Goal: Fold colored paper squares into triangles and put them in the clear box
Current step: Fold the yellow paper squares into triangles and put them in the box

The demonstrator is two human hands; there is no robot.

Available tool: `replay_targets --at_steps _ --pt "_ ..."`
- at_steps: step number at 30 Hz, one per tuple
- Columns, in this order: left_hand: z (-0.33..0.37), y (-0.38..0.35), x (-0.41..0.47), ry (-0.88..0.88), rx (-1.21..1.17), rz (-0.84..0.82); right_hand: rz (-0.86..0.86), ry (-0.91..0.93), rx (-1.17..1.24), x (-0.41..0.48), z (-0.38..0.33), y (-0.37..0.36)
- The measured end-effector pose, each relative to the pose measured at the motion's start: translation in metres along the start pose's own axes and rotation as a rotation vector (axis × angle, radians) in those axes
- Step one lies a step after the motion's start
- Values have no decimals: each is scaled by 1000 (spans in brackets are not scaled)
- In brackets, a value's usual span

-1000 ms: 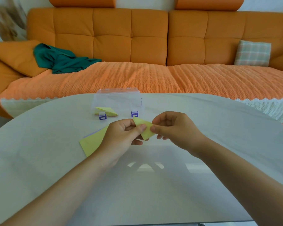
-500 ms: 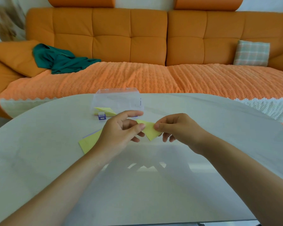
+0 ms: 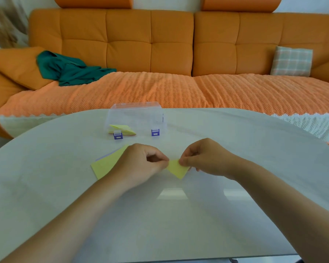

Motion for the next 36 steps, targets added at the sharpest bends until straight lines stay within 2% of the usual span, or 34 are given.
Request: replay_targets --at_steps 7,13,16,20,28,36 --pt "1 -11 -1 16 300 -31 33 -54 -344 5 4 -13" --pt "0 -16 1 -96 449 -12 108 -14 -566 6 3 -20" --pt "2 -22 0 -219 480 -28 117 0 -528 6 5 -22" --pt "3 -28 -5 -359 470 -133 117 23 -458 8 5 -23" --pt "10 -32 -19 -332 566 -144 48 79 -374 5 13 -15" --pt "9 -37 -22 -326 631 -165 8 13 -263 4 17 -4"
Point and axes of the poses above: each hand's wrist, its own x-axis towards the middle knuckle, its own y-axis out of the back of the hand, z = x × y, the point moved 1 cm from there along x, towards the middle knuckle, and after that the axes turned 12 degrees about -z, right-handed, at the moved point
